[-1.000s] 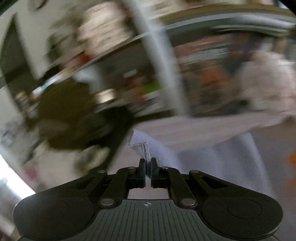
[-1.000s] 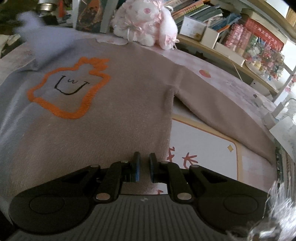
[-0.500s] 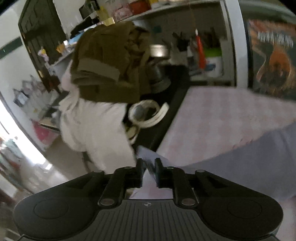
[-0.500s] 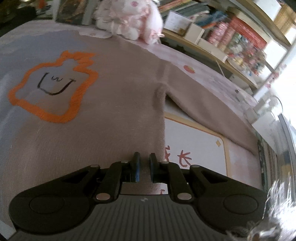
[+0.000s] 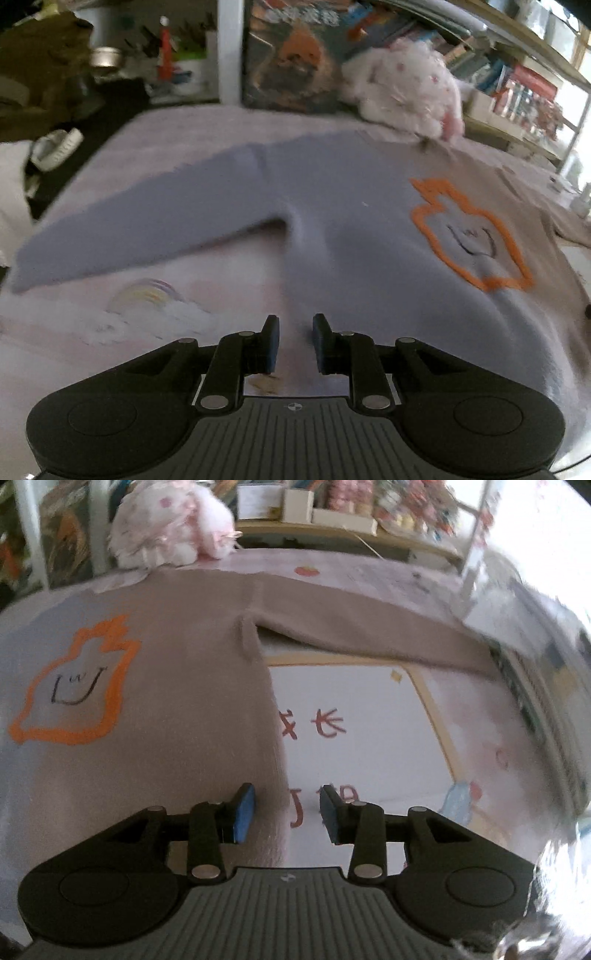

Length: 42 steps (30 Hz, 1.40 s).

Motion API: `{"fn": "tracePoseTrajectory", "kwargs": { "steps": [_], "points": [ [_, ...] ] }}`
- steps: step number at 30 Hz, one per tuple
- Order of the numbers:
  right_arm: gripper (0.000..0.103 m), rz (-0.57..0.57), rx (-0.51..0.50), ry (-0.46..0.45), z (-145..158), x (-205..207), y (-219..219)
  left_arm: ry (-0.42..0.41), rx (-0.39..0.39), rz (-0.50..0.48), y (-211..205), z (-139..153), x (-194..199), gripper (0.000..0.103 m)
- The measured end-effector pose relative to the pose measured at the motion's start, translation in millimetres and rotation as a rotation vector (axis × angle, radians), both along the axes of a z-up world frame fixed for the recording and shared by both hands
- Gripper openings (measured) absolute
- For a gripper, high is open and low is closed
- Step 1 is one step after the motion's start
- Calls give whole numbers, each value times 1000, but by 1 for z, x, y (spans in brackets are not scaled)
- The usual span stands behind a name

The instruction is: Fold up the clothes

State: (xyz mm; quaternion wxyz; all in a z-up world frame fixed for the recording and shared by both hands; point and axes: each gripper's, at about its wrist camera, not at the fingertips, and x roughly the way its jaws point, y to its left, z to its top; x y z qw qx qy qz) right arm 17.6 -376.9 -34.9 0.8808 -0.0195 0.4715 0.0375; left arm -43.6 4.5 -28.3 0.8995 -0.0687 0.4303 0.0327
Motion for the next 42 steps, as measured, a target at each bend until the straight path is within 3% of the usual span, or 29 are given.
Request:
{"fn": "tracePoseTrajectory", "kwargs": {
  "steps": [3, 4, 7, 13, 21, 34, 42],
  "points": [
    [22, -34, 92, 19, 1, -6, -9, 5, 5, -19, -8, -4, 2, 19],
    [13, -29, 102, 18, 1, -9, -9, 3, 6, -24, -9, -4, 2, 15],
    [11, -1, 92, 12, 3, -20, -4, -2, 35, -50, -9, -4, 8, 7],
    [10, 24, 102, 12, 4, -40, 5, -10, 81, -30, 3, -5, 32, 7],
    [10, 16, 85, -45, -1, -22, 19, -20, 120, -42, 2, -5, 32, 7],
    [10, 33, 44, -51, -1, -21, 25, -37, 78, -22, 14, -5, 30, 7],
    [12, 25, 39, -56, -1, -22, 26, -49, 105, -41, 10, -2, 27, 8]
  ]
}}
